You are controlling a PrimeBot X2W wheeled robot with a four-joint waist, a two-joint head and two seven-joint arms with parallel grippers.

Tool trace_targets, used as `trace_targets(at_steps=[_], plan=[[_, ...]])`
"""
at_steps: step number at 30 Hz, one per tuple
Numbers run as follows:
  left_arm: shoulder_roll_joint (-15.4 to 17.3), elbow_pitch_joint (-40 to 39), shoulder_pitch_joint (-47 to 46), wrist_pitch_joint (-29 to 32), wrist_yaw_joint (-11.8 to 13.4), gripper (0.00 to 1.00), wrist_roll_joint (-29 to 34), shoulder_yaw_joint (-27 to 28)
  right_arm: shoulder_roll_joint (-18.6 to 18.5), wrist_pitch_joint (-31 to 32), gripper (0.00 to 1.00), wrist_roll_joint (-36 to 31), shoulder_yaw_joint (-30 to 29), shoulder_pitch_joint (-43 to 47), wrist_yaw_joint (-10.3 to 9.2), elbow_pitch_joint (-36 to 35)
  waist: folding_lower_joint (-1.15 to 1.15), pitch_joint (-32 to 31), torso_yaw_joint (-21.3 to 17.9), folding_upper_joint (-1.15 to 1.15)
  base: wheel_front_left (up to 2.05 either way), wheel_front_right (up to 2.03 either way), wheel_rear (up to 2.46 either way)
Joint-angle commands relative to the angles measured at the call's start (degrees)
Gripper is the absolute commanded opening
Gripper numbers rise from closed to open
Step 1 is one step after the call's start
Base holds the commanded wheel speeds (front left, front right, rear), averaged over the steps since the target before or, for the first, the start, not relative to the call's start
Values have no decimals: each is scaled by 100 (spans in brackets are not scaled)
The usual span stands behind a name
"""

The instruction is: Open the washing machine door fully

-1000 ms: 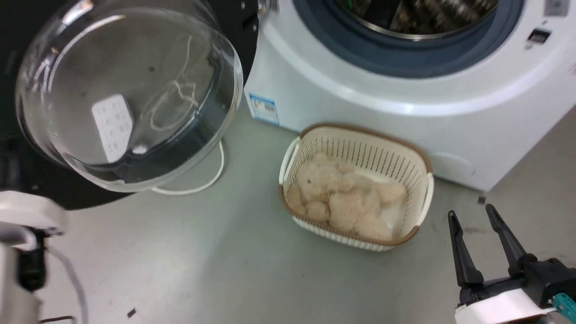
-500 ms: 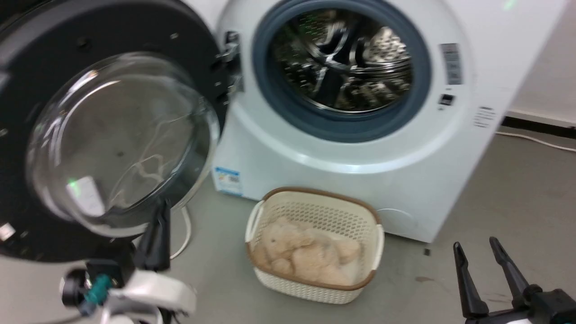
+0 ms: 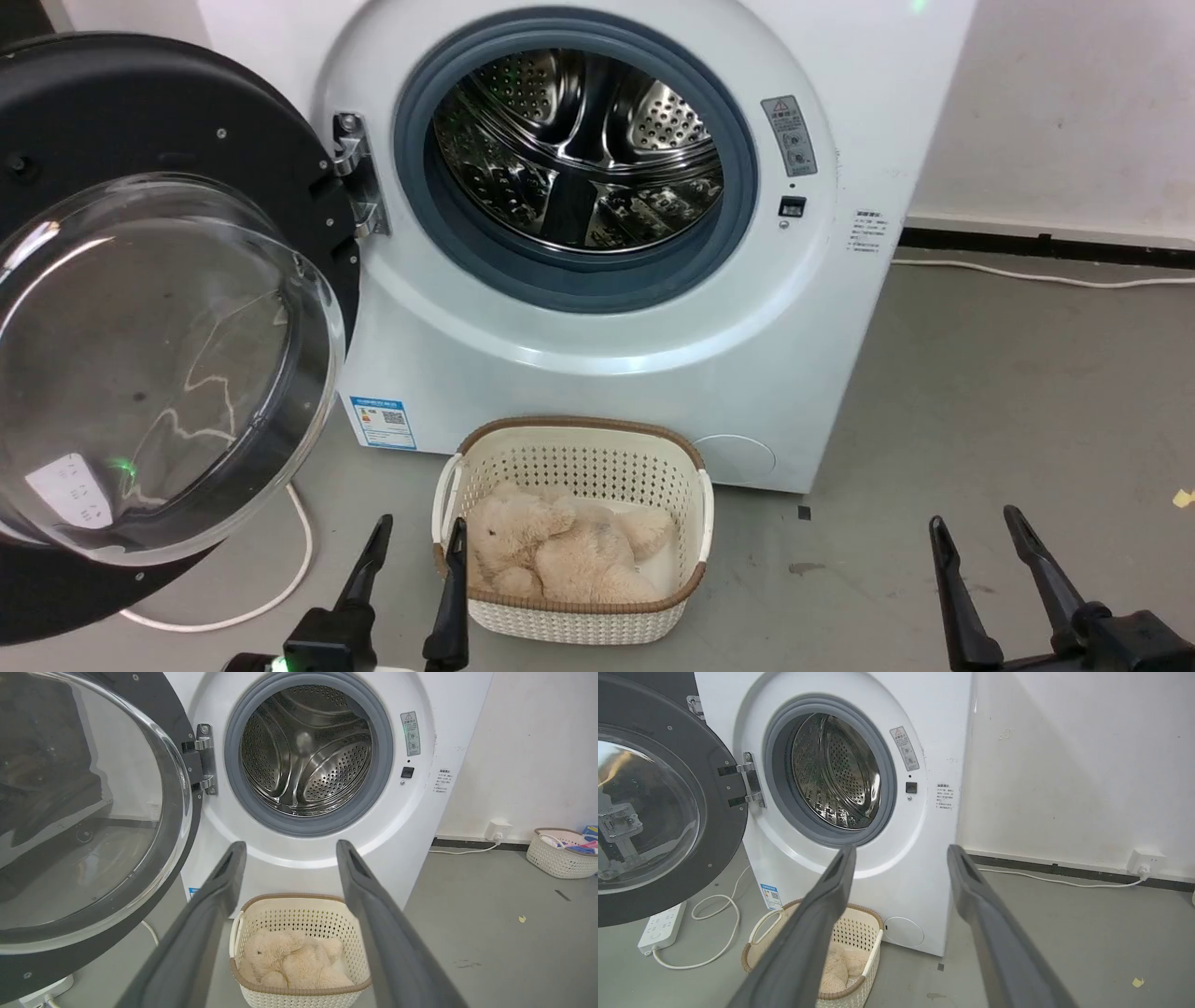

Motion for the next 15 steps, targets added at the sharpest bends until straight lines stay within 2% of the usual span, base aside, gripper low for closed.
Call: trace_targets(at_steps=[1, 5, 15], plan=[[-28, 21, 95, -56, 4, 100, 36, 7, 14, -23, 100, 42, -6, 106, -5, 37, 0, 10, -21, 0, 0, 0, 0], [-50, 79, 115, -70, 26, 100, 100, 46, 14, -24, 100, 72, 4, 112, -5, 97, 0, 13, -50, 0, 0, 0, 0], [-70, 179, 108, -75, -144, 100, 107, 146, 14, -25, 100, 160, -12, 86, -5, 122, 0, 35, -70, 0, 0, 0, 0]])
